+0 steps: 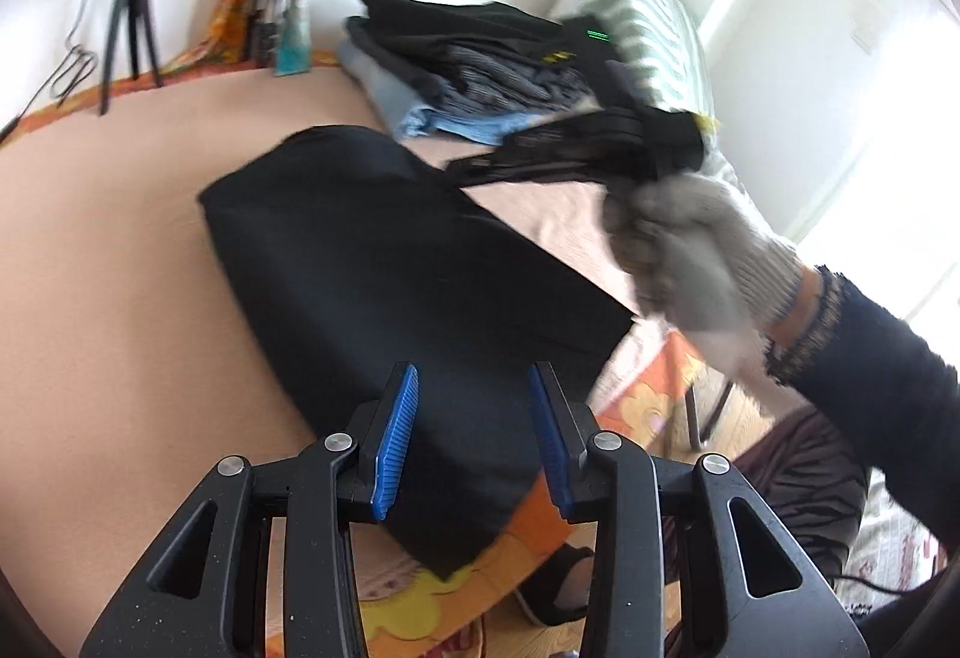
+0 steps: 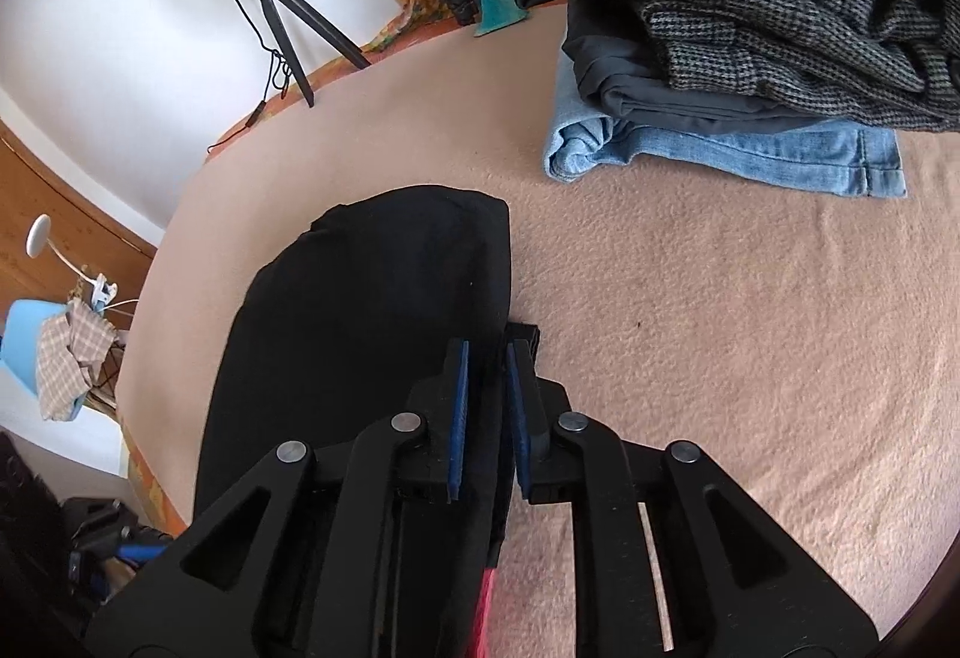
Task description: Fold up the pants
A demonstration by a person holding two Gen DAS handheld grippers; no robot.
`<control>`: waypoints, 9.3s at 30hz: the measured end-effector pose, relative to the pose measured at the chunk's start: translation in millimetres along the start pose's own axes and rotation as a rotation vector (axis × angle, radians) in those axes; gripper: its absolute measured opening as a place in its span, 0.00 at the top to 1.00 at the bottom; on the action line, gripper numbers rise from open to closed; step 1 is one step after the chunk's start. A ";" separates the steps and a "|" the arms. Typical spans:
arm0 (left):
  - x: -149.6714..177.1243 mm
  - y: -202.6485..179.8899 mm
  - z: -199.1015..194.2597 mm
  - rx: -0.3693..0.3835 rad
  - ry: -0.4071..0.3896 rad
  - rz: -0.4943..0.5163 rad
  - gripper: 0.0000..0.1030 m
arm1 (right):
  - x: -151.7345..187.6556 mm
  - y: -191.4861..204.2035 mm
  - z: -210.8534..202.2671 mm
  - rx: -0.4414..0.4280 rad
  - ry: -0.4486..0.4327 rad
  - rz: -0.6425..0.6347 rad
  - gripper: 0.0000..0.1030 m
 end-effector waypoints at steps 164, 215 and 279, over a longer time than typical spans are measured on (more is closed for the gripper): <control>-268.9 -14.4 150.2 -0.078 -0.106 0.047 0.52 | -173.0 -116.5 -157.1 0.287 -0.287 0.033 0.53; -134.8 3.2 -52.3 -0.171 -0.286 0.115 0.22 | 1.0 90.6 -184.5 0.429 -0.511 -0.115 0.00; -112.7 22.6 -34.5 -0.286 -0.300 0.160 0.00 | 19.3 70.8 -151.1 0.476 -0.541 -0.106 0.00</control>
Point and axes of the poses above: each gripper's, at about its wrist camera, not at the fingertips, and z roughly the way its jaws point, y to its left, x to its underside, the point moved 4 cm from there along z, roughly the way its jaws point, and after that the axes turned 4 degrees about -x, right-handed, at the moved point
